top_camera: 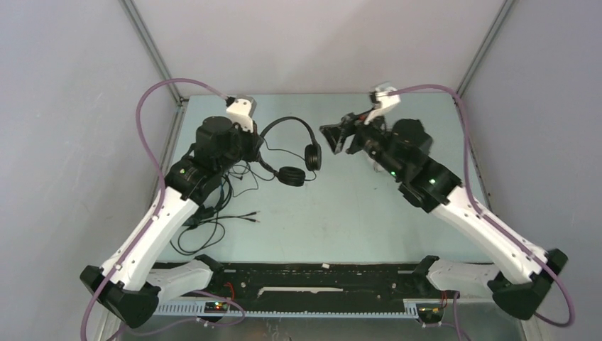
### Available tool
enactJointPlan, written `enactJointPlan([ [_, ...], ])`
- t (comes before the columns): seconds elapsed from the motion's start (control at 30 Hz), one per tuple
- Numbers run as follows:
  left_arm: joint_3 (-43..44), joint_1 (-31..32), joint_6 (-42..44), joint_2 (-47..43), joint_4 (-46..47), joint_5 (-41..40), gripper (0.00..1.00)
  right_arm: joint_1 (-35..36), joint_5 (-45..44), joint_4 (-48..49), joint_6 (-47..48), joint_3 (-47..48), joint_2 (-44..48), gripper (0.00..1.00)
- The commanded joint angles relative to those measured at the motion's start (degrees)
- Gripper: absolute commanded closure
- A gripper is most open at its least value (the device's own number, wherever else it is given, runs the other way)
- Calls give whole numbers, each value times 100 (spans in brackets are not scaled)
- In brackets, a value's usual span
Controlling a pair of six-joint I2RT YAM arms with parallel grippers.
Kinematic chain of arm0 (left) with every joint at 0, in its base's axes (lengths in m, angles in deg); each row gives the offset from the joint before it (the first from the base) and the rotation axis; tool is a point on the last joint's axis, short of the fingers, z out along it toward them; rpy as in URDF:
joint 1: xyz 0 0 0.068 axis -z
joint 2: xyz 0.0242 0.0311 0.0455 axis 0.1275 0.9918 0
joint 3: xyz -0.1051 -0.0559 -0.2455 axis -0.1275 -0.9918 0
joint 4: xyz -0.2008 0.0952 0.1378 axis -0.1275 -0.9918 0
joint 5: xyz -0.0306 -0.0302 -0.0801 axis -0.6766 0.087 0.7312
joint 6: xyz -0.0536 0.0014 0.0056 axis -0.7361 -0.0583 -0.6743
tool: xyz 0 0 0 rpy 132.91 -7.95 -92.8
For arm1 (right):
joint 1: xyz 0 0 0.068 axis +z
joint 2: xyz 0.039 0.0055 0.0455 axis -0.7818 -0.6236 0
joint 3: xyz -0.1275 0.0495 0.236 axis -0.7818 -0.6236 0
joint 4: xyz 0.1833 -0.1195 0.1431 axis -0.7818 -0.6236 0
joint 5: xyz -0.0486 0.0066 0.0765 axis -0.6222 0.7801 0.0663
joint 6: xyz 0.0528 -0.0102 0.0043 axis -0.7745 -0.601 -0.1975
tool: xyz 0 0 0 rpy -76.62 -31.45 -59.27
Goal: Wrap the headphones
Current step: Pick up the headphones from the center of the board, then wrap the headphones cable around the headphones.
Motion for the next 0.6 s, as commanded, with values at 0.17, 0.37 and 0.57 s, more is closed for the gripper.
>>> enactJointPlan([
  [0.17, 280, 301, 325, 43, 0, -784, 100, 311, -586, -885, 793, 734, -1100, 34],
  [0.37, 264, 324, 305, 146, -39, -612, 100, 328, -272, -743, 778, 818, -1561, 38],
  [0.57, 219, 349, 271, 168, -40, -461, 100, 319, -183, -744, 760, 1062, -2095, 43],
])
